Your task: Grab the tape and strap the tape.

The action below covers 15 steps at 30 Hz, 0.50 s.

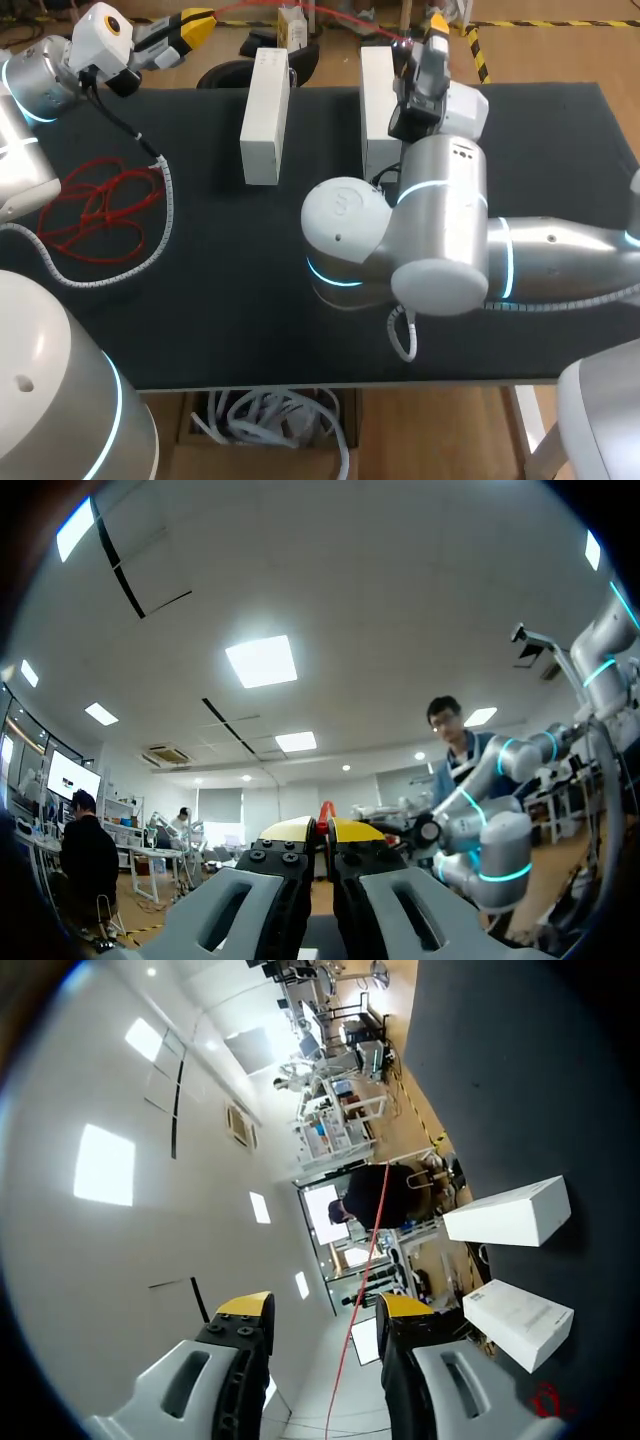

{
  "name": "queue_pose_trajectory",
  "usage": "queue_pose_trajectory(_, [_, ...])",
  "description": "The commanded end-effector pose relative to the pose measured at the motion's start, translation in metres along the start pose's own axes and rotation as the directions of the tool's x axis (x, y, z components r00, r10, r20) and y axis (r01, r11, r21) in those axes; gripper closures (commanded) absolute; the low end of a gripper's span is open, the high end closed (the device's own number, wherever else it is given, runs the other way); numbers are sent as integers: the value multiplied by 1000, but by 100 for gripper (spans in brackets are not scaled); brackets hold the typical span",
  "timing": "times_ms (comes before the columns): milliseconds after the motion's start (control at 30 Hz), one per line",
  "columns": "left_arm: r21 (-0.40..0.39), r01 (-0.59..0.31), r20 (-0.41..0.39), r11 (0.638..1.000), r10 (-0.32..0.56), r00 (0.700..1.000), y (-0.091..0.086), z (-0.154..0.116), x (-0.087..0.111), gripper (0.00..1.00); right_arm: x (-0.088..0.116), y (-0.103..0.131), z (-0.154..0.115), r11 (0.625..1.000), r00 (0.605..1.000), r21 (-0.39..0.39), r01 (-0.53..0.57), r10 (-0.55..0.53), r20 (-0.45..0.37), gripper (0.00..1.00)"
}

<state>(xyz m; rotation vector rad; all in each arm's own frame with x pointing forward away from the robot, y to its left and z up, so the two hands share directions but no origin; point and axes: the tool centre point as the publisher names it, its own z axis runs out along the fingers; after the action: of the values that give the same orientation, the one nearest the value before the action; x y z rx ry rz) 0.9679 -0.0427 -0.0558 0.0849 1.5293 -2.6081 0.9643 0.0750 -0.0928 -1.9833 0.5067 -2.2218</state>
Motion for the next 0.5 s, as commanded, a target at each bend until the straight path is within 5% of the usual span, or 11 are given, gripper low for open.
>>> queue_pose_trajectory(33, [3,-1,-2,1000,1,1000,1,-1,-1,100,5,1,-2,1000,1000,-7,1,-1,4,58])
queue_pose_trajectory(500, [3,-1,-2,1000,1,1000,1,-1,-1,100,6,4,-5,1000,1000,-19,-2,2,3,69])
